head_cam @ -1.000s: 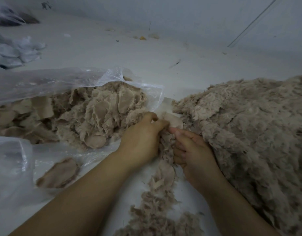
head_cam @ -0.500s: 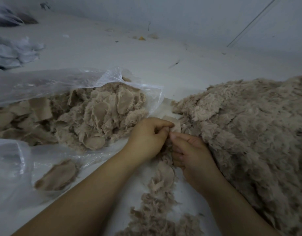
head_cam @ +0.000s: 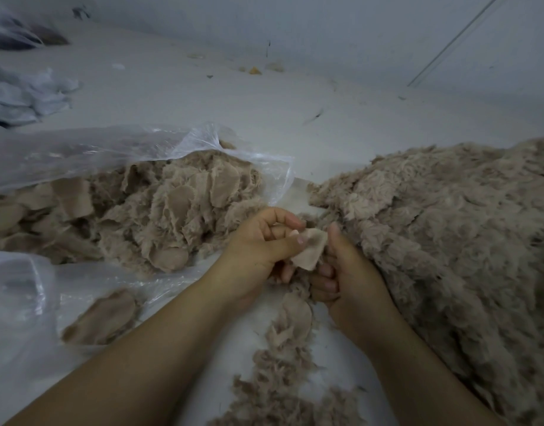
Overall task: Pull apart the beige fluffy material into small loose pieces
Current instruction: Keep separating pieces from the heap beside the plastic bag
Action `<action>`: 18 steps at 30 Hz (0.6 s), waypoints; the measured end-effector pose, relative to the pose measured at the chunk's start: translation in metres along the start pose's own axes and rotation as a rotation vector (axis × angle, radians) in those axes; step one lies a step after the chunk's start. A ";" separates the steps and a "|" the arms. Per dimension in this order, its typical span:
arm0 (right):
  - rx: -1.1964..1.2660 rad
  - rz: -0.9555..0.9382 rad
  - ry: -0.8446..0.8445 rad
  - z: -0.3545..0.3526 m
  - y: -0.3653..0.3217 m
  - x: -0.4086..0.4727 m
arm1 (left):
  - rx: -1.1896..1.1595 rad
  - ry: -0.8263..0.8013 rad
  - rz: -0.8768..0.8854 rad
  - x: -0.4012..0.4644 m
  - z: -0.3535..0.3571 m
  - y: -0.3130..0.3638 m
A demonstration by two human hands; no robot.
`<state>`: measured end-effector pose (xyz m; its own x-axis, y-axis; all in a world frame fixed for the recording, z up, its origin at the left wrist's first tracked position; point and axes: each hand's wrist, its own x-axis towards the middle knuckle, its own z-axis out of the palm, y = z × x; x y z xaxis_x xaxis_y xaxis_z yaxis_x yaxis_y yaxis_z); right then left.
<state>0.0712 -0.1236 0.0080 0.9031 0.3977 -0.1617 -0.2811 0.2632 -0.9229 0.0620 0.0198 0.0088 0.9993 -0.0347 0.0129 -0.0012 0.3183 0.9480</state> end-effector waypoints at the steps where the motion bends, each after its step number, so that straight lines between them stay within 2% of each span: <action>1: -0.011 -0.030 -0.020 0.001 -0.001 -0.002 | -0.002 -0.035 -0.004 -0.002 0.000 -0.001; 4: -0.048 -0.051 0.015 0.002 0.001 -0.004 | 0.093 -0.040 0.036 -0.006 -0.001 -0.002; 11: 0.079 -0.005 0.093 0.001 0.001 -0.006 | 0.337 0.090 0.097 -0.006 -0.007 -0.001; 18: 0.090 -0.011 0.123 -0.001 0.005 -0.005 | 0.433 0.192 0.130 0.001 -0.009 -0.005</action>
<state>0.0659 -0.1256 0.0040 0.9377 0.2854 -0.1982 -0.2938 0.3467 -0.8908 0.0631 0.0265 0.0016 0.9786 0.1675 0.1196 -0.1009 -0.1162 0.9881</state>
